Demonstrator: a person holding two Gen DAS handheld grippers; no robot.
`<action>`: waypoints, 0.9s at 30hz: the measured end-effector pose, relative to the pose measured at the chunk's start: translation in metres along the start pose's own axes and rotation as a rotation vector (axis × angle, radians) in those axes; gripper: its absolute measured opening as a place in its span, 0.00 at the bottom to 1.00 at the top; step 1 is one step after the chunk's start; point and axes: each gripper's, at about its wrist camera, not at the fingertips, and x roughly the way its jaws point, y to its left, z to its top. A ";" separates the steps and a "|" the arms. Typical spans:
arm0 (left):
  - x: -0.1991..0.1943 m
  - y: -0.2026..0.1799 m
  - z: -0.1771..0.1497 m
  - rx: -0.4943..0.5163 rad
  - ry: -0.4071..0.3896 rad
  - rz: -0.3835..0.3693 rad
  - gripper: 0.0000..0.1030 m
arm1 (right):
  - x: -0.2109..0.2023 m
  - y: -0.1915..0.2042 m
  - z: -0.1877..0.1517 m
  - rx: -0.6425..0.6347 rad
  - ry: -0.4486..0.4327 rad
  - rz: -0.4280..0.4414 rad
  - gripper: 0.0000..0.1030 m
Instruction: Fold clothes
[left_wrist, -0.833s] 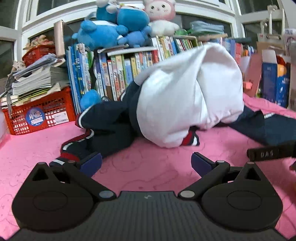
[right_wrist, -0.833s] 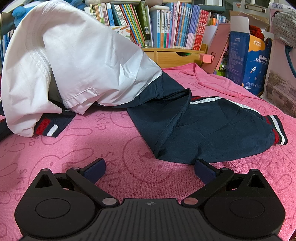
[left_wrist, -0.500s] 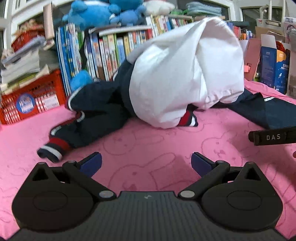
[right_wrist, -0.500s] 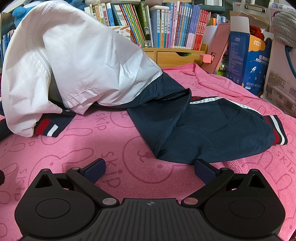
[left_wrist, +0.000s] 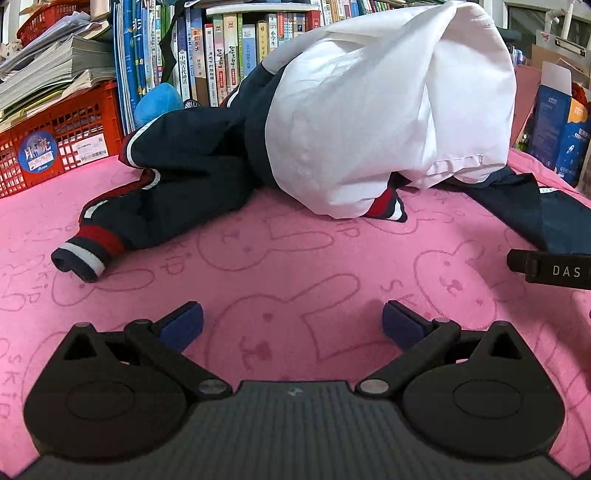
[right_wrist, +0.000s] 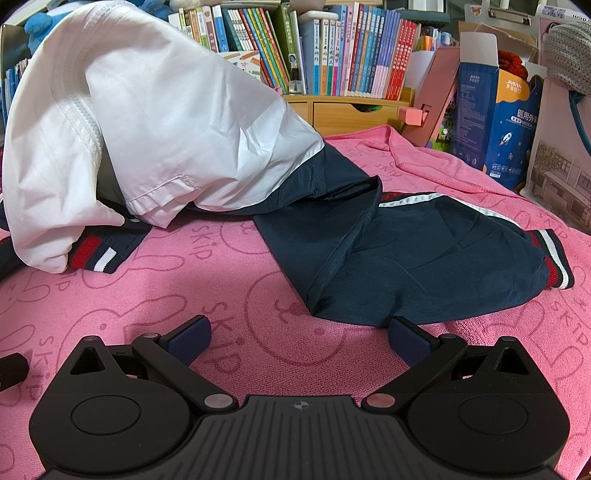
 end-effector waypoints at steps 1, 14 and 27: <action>0.000 -0.001 0.001 0.000 0.001 0.001 1.00 | 0.000 0.000 0.000 0.000 0.000 0.000 1.00; 0.001 0.000 -0.001 0.002 -0.003 -0.004 1.00 | -0.010 0.007 0.000 -0.052 -0.066 0.022 1.00; 0.001 0.000 0.000 0.003 -0.004 -0.008 1.00 | -0.058 0.050 0.005 -0.277 -0.229 0.023 1.00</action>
